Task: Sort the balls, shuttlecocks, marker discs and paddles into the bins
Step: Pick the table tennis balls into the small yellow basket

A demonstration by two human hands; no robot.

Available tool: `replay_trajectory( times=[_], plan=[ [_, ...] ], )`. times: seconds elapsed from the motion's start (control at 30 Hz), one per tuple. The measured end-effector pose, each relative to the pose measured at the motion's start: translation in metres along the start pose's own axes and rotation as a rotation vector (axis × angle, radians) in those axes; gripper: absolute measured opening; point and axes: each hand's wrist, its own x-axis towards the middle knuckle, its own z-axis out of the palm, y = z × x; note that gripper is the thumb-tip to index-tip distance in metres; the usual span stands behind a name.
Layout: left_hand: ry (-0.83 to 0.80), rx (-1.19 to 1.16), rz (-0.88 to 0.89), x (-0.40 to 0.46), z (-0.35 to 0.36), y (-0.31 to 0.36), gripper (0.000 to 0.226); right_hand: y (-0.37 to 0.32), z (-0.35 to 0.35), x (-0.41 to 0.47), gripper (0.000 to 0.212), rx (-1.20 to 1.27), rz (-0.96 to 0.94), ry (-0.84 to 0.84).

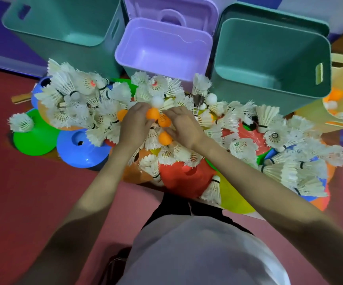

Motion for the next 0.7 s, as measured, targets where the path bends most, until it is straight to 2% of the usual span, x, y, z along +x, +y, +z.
replay_trajectory(
  times=[0.23,0.4,0.57,0.7],
  plan=[
    [0.007,0.029,-0.007,0.003,0.007,0.000,0.041,0.000,0.007,0.013,0.038,-0.102,0.050,-0.009],
    [0.090,-0.042,-0.005,-0.004,0.002,0.011,0.039,0.011,-0.015,-0.005,0.042,-0.011,0.014,0.131],
    [0.114,-0.265,0.026,-0.006,0.007,0.057,0.037,0.066,-0.053,-0.057,0.039,0.105,0.088,0.307],
    [0.050,-0.359,0.111,0.006,0.034,0.110,0.038,0.129,-0.077,-0.115,0.036,0.113,0.270,0.409]
  ],
)
